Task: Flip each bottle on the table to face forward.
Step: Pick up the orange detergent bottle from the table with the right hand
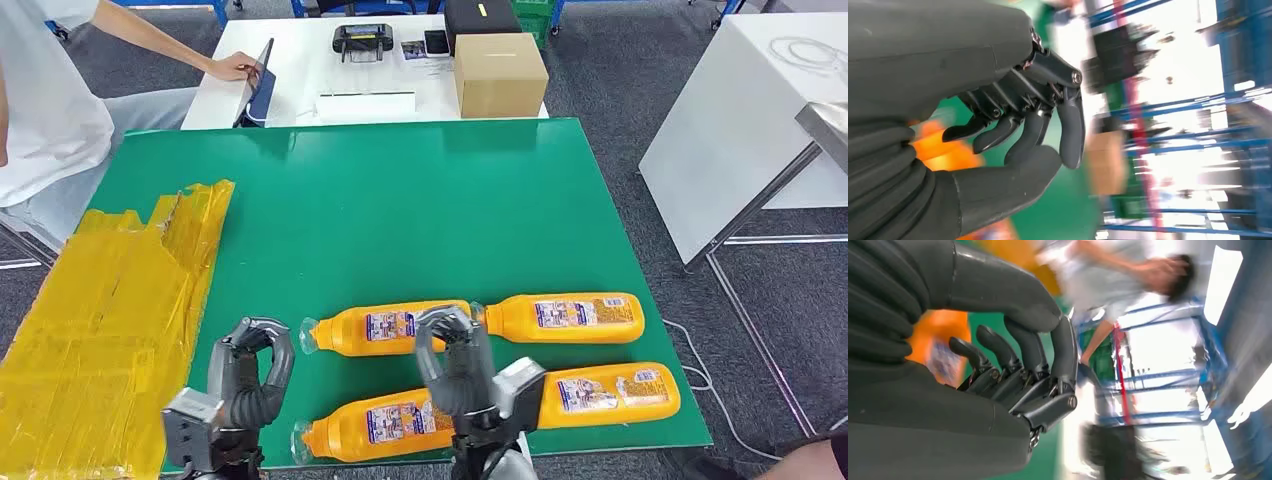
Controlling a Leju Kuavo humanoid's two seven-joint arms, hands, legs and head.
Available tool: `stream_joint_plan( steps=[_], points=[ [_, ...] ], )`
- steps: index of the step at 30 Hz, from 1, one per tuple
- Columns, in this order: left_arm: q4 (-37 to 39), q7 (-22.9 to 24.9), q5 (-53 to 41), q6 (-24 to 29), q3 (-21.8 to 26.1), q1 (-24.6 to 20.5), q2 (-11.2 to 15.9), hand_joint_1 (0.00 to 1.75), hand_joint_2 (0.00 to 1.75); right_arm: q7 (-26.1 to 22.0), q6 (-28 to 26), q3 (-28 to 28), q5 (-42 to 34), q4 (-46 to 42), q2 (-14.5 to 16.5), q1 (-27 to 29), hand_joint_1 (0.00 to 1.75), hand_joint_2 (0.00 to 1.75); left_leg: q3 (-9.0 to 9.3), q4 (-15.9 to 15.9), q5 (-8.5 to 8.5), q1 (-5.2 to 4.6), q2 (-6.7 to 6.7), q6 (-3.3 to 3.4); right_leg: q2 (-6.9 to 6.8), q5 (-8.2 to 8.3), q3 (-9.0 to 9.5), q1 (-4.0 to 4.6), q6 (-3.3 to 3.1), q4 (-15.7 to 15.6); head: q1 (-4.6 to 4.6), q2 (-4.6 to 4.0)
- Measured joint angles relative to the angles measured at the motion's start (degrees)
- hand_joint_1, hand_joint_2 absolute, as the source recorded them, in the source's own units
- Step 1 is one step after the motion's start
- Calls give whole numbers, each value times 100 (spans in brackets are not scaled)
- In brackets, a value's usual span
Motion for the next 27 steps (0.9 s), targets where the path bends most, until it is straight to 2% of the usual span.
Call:
stream_joint_plan(
  steps=[3,6,10,11,12,14,15,16,17,19,20,21,27],
  points=[
    [246,80,1,11,-22,-133,54,175,175,92,86,-223,-137,-55,5,11,175,175,-1,1,3,-4,6,0,5,3,-2,-3,5,1,2,0],
    [493,202,1,6,-63,-284,122,175,175,185,135,-380,416,-162,37,11,175,175,-2,1,1,-7,5,1,4,0,-2,-6,7,0,3,0],
    [666,238,1,5,-83,-413,182,175,175,206,139,-496,564,-266,54,-8,175,175,-6,1,-3,-7,6,3,4,-2,-5,-6,7,-1,3,0],
    [693,240,2,6,-85,-430,192,175,175,209,139,-510,571,-282,55,-8,169,175,-5,1,-4,-7,6,3,4,-2,-5,-6,7,-1,3,0],
    [711,241,7,8,-86,-440,199,175,175,209,137,-521,581,-297,55,-7,138,175,-5,1,-4,-7,7,2,4,-2,-6,-6,7,-1,3,0],
    [737,241,34,14,-84,-448,213,175,175,202,118,-544,628,-328,54,-7,62,175,-5,1,-4,-6,8,2,4,-2,-5,-6,7,-1,3,0],
    [745,241,52,18,-81,-449,220,175,175,192,94,-552,671,-347,54,-7,29,175,-5,1,-4,-6,7,2,4,-2,-5,-6,7,-1,3,0],
    [752,241,73,22,-78,-450,227,175,175,179,60,-557,720,-364,54,-7,17,175,-5,1,-4,-6,7,2,4,-2,-5,-5,7,-1,3,0],
    [755,242,92,26,-74,-451,233,137,175,164,20,-561,770,-380,54,-7,11,175,-5,1,-4,-6,7,2,4,-2,-4,-5,7,-1,3,0],
    [756,241,124,31,-68,-452,243,50,175,147,-37,-568,847,-408,54,-8,0,175,-5,1,-4,-6,7,2,4,-2,-4,-5,7,-1,3,0],
    [756,241,134,36,-67,-453,248,7,175,144,-67,-571,878,-419,54,-8,0,175,-5,1,-4,-6,7,2,4,-2,-4,-5,7,-1,3,0],
    [756,240,144,45,-66,-453,253,0,175,141,-108,-573,919,-428,54,-9,0,175,-5,1,-4,-6,7,2,4,-2,-4,-5,7,-1,3,0],
    [751,233,192,111,-52,-469,287,0,175,137,-408,-577,1189,-468,51,-41,0,175,-6,1,-4,-6,7,2,4,-2,-4,-5,7,-1,3,0]
  ],
)
